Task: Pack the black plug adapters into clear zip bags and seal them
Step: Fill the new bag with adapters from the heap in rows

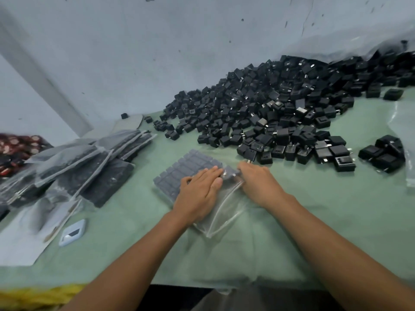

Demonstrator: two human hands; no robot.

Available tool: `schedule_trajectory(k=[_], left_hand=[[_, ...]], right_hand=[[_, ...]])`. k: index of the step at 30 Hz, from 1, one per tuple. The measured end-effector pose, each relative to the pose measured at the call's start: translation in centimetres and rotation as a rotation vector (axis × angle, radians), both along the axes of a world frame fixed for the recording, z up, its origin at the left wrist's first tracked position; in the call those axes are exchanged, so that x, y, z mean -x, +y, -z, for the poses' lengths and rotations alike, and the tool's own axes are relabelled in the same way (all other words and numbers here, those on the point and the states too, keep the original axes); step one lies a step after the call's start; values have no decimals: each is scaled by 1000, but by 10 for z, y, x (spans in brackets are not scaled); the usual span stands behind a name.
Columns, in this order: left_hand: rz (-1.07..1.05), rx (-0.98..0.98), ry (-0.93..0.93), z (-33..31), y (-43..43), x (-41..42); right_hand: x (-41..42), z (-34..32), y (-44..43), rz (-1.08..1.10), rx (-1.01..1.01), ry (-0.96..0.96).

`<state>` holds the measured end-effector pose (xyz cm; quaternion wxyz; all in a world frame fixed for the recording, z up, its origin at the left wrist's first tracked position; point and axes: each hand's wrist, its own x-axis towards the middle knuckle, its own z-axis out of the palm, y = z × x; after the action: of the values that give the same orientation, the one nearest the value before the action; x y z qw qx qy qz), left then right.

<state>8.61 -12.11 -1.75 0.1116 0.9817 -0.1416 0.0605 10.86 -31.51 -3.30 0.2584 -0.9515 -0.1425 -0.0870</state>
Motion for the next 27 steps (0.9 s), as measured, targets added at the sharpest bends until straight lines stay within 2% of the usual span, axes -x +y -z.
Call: schedule_trajectory(k=[5,10,16,22,27], left_hand=[[-1,-20,5,-3,-3,0],[23,-63,1,-4,-2,1],[54,-167,-35,-2,-2,2],[76,-305,-54,-4,-1,2],[50,-244,-10,-6,-3,2]], right_hand=[[-3,-1,1,33,57,-4],[1,0,-6,-46,-28,-41],[-6,5,2,93,3,-153],[-14,7,13,270,157,-92],[-14,8,12,285,166,-100]])
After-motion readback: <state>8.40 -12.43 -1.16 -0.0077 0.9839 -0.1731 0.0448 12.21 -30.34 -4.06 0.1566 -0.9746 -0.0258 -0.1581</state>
